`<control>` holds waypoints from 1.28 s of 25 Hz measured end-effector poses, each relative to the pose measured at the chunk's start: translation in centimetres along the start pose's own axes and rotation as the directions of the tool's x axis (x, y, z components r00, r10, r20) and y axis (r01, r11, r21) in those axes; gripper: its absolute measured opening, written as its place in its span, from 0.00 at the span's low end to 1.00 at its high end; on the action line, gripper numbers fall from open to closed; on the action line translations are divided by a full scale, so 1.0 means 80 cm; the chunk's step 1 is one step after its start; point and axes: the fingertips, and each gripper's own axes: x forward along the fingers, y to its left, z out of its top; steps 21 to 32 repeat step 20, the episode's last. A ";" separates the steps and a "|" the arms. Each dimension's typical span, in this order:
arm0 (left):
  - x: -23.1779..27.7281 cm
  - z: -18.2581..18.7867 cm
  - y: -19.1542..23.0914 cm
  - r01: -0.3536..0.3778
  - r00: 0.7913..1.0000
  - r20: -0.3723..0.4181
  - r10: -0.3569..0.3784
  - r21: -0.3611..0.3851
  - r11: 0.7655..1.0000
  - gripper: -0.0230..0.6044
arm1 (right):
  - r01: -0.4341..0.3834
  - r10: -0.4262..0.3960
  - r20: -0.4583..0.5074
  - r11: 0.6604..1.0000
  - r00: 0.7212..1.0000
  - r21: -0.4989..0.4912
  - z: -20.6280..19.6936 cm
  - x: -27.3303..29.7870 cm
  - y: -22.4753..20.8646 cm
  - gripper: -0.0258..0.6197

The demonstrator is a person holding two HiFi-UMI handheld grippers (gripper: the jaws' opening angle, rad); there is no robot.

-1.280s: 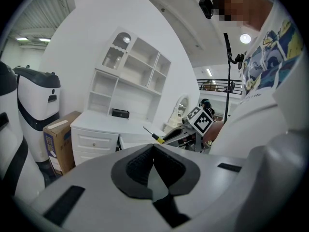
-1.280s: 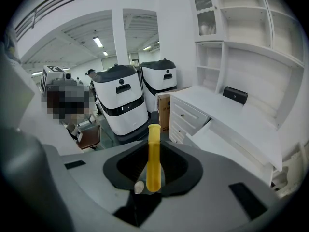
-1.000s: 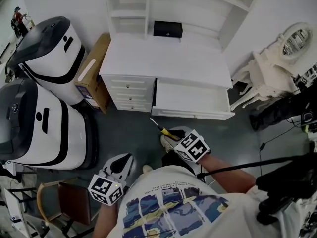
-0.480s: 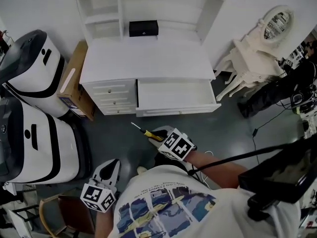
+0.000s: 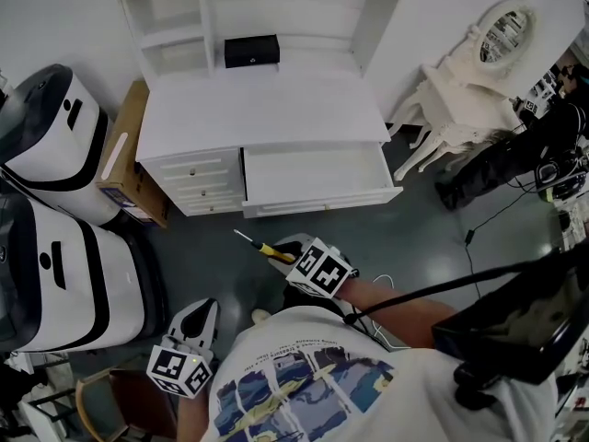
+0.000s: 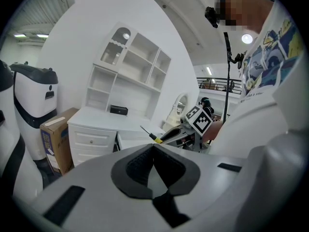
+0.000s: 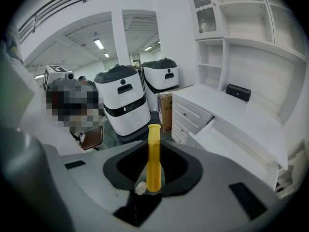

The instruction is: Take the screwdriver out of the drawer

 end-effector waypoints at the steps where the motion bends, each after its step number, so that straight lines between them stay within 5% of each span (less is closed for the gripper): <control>1: 0.001 0.000 -0.001 0.000 1.000 -0.002 0.000 0.000 1.000 0.06 | -0.001 0.001 0.001 1.000 1.000 0.002 0.000 0.000 -0.001 0.19; 32: 0.031 0.020 -0.001 0.017 0.999 -0.035 -0.016 0.018 1.000 0.06 | 0.003 -0.003 0.007 1.000 1.000 0.029 0.001 -0.007 -0.036 0.19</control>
